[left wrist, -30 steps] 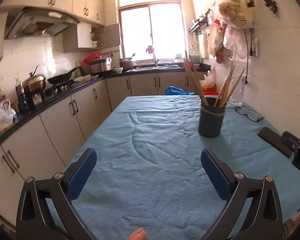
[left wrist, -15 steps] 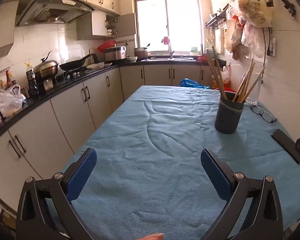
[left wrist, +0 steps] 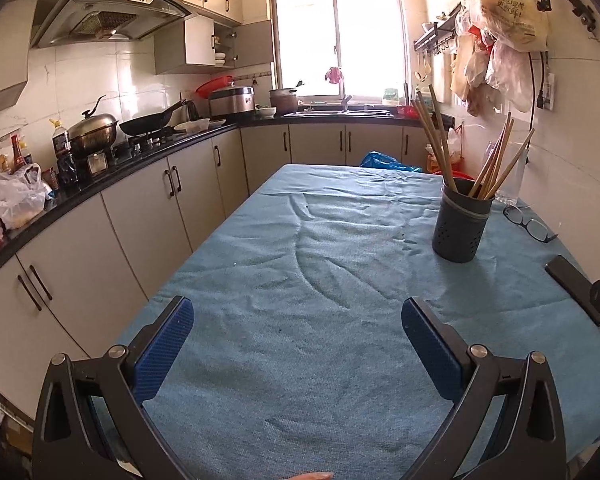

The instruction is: Organize utensils

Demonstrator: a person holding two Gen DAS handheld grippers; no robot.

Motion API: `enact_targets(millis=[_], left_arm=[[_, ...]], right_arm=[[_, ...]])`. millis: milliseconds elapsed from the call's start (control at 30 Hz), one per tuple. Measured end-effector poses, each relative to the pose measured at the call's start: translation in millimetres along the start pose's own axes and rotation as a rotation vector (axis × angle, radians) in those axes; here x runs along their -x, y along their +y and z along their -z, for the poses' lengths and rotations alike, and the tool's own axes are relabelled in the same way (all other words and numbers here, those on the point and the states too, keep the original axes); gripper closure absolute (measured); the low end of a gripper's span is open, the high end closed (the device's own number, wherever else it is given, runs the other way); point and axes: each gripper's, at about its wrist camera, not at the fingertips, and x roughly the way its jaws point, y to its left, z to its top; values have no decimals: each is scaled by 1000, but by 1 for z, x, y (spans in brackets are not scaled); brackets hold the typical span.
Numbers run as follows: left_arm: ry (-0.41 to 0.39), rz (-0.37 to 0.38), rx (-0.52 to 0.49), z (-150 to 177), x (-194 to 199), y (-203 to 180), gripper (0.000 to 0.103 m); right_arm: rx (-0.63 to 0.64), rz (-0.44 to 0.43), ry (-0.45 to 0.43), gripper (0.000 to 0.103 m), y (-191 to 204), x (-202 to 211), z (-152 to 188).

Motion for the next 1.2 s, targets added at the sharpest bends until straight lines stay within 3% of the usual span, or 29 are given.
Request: enact_targets(millis=[1200], left_arm=[[4,-5,9,2,-1,7,0]], right_arm=[[27,3,40,18,8,-7,5]])
